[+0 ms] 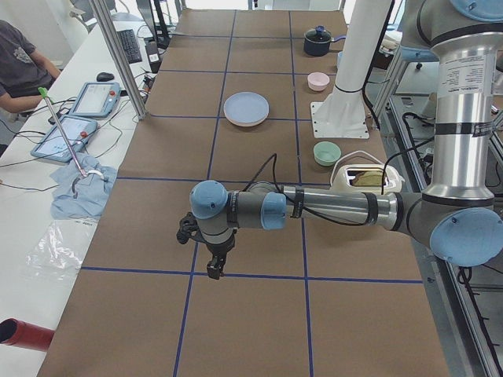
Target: Stack three plates with pink and blue
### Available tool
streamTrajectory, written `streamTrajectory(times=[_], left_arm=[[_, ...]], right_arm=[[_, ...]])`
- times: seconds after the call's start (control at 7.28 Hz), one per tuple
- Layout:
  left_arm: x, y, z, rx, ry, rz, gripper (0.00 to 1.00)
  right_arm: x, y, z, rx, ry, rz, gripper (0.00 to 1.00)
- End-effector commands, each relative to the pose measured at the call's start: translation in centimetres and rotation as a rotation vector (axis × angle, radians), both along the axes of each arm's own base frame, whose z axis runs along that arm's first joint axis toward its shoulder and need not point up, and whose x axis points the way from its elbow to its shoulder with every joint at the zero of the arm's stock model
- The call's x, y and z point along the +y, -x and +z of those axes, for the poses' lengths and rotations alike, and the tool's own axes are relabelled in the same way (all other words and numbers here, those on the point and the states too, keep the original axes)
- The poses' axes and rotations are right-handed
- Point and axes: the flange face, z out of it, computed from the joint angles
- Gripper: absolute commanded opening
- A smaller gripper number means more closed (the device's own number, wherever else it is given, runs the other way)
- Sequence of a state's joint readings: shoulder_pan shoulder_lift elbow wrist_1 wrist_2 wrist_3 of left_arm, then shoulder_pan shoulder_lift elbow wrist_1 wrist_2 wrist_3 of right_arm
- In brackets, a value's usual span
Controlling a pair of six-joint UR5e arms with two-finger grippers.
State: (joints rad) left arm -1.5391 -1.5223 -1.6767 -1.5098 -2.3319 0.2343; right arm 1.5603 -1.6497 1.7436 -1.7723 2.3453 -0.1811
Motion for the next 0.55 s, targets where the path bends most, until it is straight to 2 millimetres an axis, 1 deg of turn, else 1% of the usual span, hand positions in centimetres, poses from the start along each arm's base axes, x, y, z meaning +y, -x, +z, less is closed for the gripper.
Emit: streamTrajectory(times=[0.0, 0.27, 0.41], left_arm=[[0.18, 0.05, 0.18, 0.0, 0.004, -0.001, 1.0], [0.18, -0.02, 0.26, 0.0, 0.006, 0.0, 1.0], [0.19, -0.02, 0.39, -0.001, 0.011, -0.004, 1.0]], right_arm=[[0.37, -1.75, -0.36, -0.039, -0.009, 0.071, 1.0], [-0.03, -1.98, -0.92, -0.026, -0.012, 0.178, 1.0], [-0.06, -1.97, -0.52, -0.027, -0.001, 0.189, 1.0]])
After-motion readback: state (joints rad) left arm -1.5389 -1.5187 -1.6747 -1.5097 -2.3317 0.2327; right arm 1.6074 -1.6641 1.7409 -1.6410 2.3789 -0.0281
